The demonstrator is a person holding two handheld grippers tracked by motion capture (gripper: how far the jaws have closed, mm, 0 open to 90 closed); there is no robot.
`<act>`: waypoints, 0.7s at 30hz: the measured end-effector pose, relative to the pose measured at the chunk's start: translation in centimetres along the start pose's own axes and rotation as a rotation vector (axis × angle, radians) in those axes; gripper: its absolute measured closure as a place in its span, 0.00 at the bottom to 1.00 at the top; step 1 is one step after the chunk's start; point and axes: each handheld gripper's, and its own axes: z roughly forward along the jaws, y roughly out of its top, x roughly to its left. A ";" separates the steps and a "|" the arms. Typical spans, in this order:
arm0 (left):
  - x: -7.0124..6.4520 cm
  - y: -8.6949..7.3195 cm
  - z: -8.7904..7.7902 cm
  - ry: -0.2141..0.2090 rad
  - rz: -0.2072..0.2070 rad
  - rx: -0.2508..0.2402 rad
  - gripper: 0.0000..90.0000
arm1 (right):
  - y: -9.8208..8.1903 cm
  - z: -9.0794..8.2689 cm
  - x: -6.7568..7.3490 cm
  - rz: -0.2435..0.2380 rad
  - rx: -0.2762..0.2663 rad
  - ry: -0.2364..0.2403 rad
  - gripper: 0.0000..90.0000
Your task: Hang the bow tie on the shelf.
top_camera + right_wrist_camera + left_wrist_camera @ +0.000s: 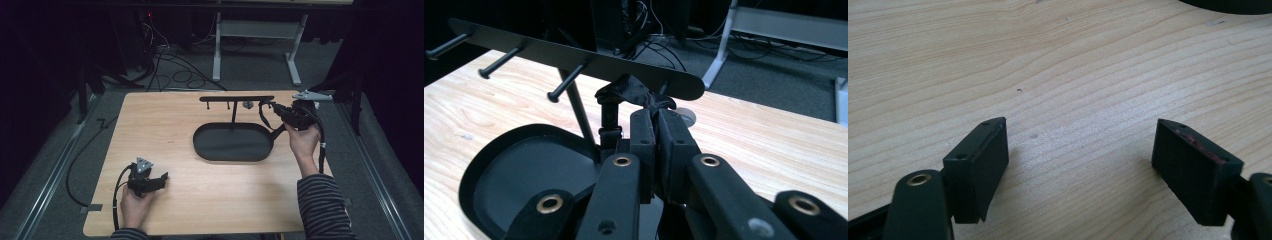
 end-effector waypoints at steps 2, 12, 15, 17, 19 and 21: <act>0.0 0.0 0.0 0.000 0.000 0.000 0.26 | 0.1 0.2 -0.1 0.010 0.004 -0.006 0.97; 0.0 0.0 0.0 0.000 0.000 -0.002 0.26 | -0.3 1.4 -1.0 0.042 0.029 -0.023 0.96; 0.0 0.0 0.0 0.001 0.001 0.000 0.26 | -0.3 1.5 -1.0 0.046 0.033 -0.025 0.96; 0.0 0.0 0.0 0.001 0.001 0.000 0.26 | -0.3 1.6 -1.1 0.050 0.034 -0.027 0.95; 0.0 0.0 0.0 0.002 0.002 0.000 0.26 | -0.4 1.6 -1.2 0.055 0.038 -0.026 0.93; 0.0 0.0 0.0 0.002 0.001 0.000 0.26 | -0.5 1.6 -1.3 0.062 0.042 -0.025 0.92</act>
